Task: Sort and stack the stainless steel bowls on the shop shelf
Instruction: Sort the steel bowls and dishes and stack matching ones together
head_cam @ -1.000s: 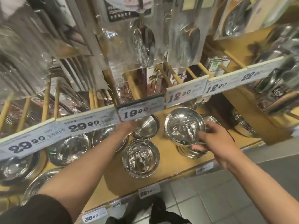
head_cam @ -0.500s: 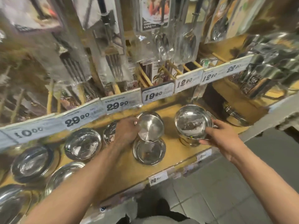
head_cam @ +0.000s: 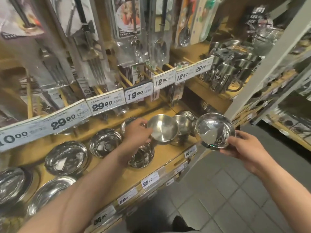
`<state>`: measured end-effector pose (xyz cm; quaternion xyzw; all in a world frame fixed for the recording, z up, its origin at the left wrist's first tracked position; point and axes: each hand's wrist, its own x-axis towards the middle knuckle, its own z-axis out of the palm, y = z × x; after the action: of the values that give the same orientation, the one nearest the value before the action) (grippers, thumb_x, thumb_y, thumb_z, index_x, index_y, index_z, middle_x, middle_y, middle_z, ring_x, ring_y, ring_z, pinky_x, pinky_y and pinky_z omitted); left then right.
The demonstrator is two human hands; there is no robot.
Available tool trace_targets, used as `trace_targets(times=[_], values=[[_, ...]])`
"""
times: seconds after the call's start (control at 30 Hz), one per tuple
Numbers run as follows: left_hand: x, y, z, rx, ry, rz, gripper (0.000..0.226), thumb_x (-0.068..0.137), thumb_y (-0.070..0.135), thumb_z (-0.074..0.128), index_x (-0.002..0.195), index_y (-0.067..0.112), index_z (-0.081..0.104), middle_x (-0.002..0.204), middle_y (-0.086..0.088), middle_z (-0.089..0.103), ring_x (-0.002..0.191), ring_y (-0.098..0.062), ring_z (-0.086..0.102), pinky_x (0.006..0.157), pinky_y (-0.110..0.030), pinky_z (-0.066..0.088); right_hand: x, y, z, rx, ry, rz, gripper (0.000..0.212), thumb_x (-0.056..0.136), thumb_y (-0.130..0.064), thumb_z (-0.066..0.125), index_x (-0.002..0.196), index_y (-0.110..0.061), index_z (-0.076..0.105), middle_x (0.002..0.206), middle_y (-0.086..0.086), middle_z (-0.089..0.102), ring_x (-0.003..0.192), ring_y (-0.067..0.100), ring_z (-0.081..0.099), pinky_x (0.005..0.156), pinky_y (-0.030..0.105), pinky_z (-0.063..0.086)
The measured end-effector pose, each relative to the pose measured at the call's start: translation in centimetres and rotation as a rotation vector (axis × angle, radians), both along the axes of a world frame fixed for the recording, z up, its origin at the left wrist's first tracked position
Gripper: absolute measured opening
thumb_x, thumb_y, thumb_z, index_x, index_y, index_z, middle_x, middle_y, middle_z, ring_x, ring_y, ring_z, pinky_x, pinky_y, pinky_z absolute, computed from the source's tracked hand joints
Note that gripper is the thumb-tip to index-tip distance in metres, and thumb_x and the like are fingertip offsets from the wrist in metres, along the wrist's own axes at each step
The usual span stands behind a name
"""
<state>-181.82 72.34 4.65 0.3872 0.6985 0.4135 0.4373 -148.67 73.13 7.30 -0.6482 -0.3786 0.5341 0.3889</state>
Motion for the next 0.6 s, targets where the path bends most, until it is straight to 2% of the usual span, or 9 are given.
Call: trace_targets(times=[0.1, 0.2, 0.37, 0.5, 0.6], values=[[2.0, 2.3, 0.4, -0.029, -0.028, 0.032, 0.033, 0.087, 0.009, 0.071, 0.117, 0.020, 0.062, 0.102, 0.005, 0.062, 0.078, -0.016, 0.073, 0.067, -0.026, 0.063, 1.2, 0.3, 0.0, 0.003, 0.012, 0.009, 0.031, 0.092, 0.004, 0.060, 0.121, -0.006, 0.065, 0.100, 0.017, 0.077, 0.077, 0.024, 0.078, 0.059, 0.025, 0.061], [4.3, 4.8, 0.5, -0.056, -0.025, 0.073, 0.040, 0.089, 0.004, 0.069, 0.125, 0.017, 0.060, 0.110, 0.003, 0.056, 0.079, -0.015, 0.070, 0.058, -0.020, 0.060, 2.3, 1.1, -0.2, -0.005, 0.026, 0.026, 0.032, 0.092, 0.004, 0.061, 0.121, -0.009, 0.065, 0.098, 0.016, 0.078, 0.078, 0.026, 0.078, 0.058, 0.025, 0.061], [7.8, 7.6, -0.2, -0.136, 0.055, 0.067, 0.036, 0.087, 0.006, 0.073, 0.120, 0.014, 0.062, 0.098, -0.010, 0.070, 0.078, -0.024, 0.075, 0.068, -0.034, 0.065, 4.0, 2.6, -0.8, -0.008, 0.027, 0.089, 0.028, 0.092, 0.003, 0.062, 0.117, -0.008, 0.067, 0.095, 0.012, 0.079, 0.079, 0.027, 0.078, 0.060, 0.028, 0.062], [9.0, 8.6, -0.7, -0.163, 0.151, 0.099, 0.025, 0.087, 0.006, 0.071, 0.110, 0.014, 0.067, 0.077, -0.007, 0.070, 0.059, -0.016, 0.070, 0.046, -0.022, 0.056, 4.5, 3.9, -1.5, -0.047, 0.051, 0.129, 0.030, 0.093, 0.001, 0.063, 0.121, -0.009, 0.064, 0.093, 0.013, 0.079, 0.076, 0.024, 0.078, 0.062, 0.031, 0.063], [9.5, 9.1, -1.0, -0.170, 0.148, 0.128, 0.023, 0.086, 0.000, 0.068, 0.106, 0.010, 0.068, 0.070, -0.009, 0.069, 0.052, -0.016, 0.064, 0.038, -0.019, 0.051, 4.6, 4.6, -1.9, -0.065, 0.078, 0.164, 0.032, 0.093, 0.000, 0.065, 0.122, -0.013, 0.063, 0.090, 0.012, 0.080, 0.077, 0.024, 0.078, 0.059, 0.028, 0.062]])
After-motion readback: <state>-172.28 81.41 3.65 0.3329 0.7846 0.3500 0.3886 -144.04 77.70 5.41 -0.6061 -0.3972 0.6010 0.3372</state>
